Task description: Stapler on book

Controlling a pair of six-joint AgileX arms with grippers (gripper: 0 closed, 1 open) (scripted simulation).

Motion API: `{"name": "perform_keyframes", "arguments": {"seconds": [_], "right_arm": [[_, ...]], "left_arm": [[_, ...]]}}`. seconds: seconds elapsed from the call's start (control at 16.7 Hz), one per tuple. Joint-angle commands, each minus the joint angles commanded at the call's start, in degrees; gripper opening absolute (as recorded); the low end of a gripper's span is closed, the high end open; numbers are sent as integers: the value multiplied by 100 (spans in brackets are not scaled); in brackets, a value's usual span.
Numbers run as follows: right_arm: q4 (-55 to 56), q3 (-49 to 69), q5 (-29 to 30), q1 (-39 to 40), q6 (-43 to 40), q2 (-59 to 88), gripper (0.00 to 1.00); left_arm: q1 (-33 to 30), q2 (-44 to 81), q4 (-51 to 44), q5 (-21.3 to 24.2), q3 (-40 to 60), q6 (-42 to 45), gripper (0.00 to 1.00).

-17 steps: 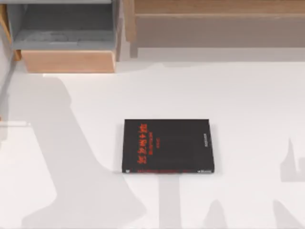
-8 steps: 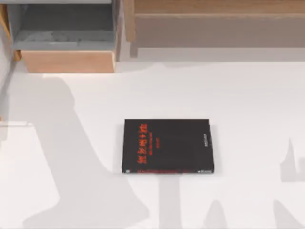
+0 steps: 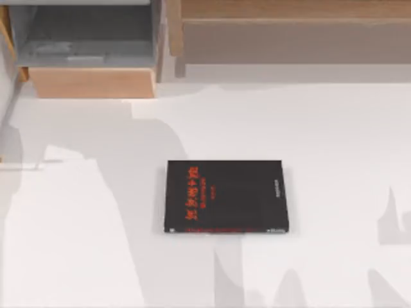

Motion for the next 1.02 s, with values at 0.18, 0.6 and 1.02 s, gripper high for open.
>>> {"name": "perform_keyframes", "arguments": {"seconds": [0.18,0.6,1.02], "right_arm": [[0,0,0,0,0,0,100],[0,0,0,0,0,0,100],[0,0,0,0,0,0,100]], "left_arm": [[-518,-512,30,-71,-342,-730,0],[-2552,-1126,263,-253,-1444,-2566,0],[-4773,-1196,641,-464,-2424,-4214,0]]}}
